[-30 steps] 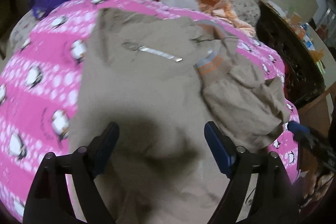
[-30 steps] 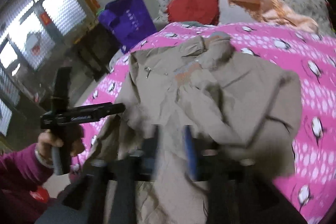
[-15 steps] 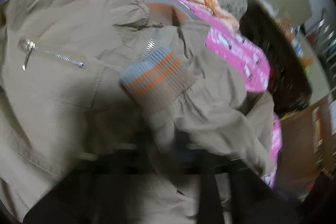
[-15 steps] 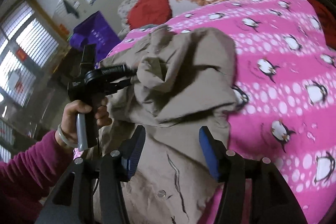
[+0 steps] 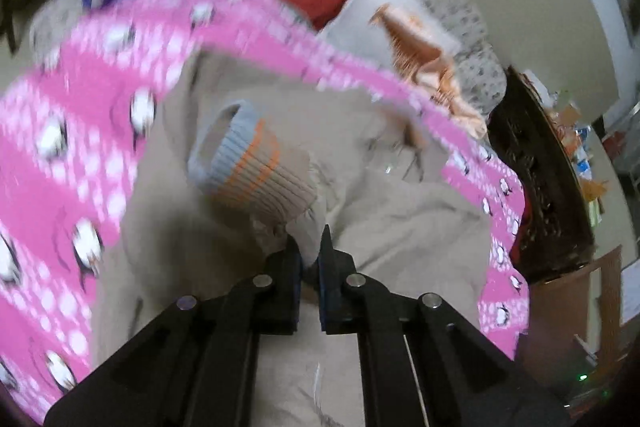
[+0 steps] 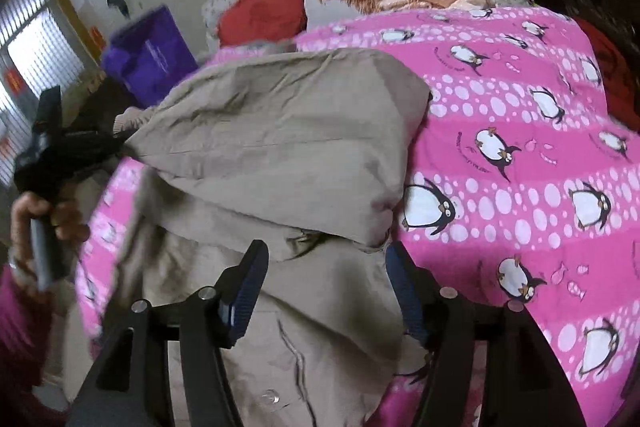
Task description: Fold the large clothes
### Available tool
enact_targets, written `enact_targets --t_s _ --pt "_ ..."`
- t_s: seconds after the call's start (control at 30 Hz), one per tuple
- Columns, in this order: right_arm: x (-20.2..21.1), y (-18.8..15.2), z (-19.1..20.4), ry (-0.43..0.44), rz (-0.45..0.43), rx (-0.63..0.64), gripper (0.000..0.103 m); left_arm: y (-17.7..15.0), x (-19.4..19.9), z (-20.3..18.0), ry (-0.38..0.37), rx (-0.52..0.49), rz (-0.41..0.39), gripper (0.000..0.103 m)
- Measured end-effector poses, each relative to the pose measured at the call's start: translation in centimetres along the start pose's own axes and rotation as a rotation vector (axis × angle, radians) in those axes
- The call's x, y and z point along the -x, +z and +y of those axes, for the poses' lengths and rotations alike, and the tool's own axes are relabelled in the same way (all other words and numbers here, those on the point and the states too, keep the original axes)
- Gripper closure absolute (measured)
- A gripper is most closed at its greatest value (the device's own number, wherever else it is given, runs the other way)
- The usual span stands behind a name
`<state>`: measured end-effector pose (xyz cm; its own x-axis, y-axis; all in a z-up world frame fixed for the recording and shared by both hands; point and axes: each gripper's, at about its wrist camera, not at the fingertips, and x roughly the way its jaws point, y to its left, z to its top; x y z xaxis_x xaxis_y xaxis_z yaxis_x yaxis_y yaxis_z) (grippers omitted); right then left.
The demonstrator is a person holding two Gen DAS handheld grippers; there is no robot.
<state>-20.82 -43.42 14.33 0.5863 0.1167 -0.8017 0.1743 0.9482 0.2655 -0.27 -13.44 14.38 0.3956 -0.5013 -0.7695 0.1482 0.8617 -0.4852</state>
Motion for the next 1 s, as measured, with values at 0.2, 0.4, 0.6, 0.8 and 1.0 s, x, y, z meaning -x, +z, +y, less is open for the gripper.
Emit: enact_targets --t_s 0.2,0.4,0.6,0.8,1.0 --pt "-3.5 -0.1 1.6 -0.157 0.070 0.144 0.043 -0.4 -0.4 0.0 -0.008 0.017 0.007 0.099" --pt "-3.9 1.2 -2.3 -0.142 0.010 -0.018 0.097 -0.3 -0.9 -0.3 -0.012 0.014 0.012 0.099" --pt "-1.9 -0.4 -5.5 -0.170 -0.013 -0.166 0.103 -2.2 -3.3 0.2 0.010 0.011 0.074 0.098" --pt "-2.7 -2.7 -6.4 -0.177 0.095 -0.173 0.103 -2.6 -4.3 1.3 0.023 0.030 0.090 0.098" --pt "0.8 0.7 -5.5 -0.069 -0.072 -0.211 0.055 -1.6 -1.5 1.3 -0.006 0.037 -0.050 0.076"
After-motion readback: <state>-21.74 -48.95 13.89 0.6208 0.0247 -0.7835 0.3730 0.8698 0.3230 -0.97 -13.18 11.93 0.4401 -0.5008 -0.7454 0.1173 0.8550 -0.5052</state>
